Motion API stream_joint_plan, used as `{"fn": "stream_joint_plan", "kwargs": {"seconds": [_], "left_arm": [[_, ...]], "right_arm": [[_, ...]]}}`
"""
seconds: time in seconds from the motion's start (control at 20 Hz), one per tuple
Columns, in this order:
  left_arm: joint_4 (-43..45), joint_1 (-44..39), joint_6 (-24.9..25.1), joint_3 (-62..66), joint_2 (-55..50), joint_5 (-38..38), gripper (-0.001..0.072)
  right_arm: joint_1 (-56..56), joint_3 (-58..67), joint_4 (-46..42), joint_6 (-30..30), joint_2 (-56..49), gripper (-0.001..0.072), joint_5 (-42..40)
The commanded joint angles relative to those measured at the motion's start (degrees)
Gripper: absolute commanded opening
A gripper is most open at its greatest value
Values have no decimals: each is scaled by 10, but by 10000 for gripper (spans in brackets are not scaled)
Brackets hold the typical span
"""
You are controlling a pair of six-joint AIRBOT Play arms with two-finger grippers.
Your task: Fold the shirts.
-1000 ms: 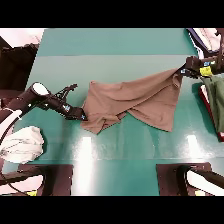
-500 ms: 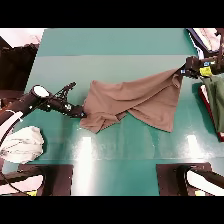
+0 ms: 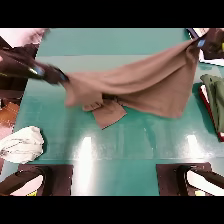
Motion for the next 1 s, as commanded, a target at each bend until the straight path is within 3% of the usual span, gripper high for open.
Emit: {"fn": "stream_joint_plan", "kwargs": {"seconds": [0.0, 0.2, 0.45, 0.55, 0.65, 0.8, 0.95], "left_arm": [[59, 0, -29, 203, 77, -19, 29], [58, 0, -72, 366, 111, -21, 28], [49, 0, -127, 393, 143, -1, 28], [26, 0, -132, 396, 143, 1, 28], [37, 0, -131, 383, 143, 3, 28], [126, 0, -131, 279, 139, 0, 28], [128, 0, -131, 178, 67, -81, 28]], "right_arm": [[0, 103, -1, 0, 22, 20, 0], [-1, 167, -2, 0, 84, 19, 4], [-1, 170, -4, 0, 168, 19, 22], [-1, 170, -27, 28, 180, 19, 47], [-1, 170, -53, 63, 167, 19, 103], [0, 165, -56, 89, 99, 18, 217], [0, 90, -56, 89, 20, 19, 285]]}}
